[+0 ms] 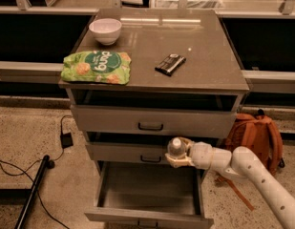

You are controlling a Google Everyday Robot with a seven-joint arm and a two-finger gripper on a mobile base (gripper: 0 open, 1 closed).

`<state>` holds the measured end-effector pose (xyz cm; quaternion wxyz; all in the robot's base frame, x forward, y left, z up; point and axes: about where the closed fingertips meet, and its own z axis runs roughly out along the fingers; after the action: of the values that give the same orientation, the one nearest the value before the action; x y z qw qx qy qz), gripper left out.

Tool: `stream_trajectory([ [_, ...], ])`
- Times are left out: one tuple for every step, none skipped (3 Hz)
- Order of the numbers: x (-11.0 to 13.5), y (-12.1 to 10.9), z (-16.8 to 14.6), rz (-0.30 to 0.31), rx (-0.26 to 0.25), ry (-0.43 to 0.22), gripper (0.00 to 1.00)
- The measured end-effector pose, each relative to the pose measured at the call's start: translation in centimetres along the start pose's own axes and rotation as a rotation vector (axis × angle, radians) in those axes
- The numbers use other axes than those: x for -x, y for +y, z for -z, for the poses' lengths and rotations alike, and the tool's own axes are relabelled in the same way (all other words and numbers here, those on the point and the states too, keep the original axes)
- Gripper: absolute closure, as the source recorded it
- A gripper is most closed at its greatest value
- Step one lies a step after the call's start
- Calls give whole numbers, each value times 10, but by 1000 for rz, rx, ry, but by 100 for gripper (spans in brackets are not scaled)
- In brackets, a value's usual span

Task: Place blue plastic bottle into bottom drawer

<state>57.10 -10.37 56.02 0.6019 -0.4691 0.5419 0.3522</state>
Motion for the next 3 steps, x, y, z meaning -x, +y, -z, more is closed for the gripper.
stream_trajectory([
  [-38,6,8,24,48,-12,100],
  [-38,6,8,24,48,-12,100],
  [-120,35,10,11,107,-19,100],
])
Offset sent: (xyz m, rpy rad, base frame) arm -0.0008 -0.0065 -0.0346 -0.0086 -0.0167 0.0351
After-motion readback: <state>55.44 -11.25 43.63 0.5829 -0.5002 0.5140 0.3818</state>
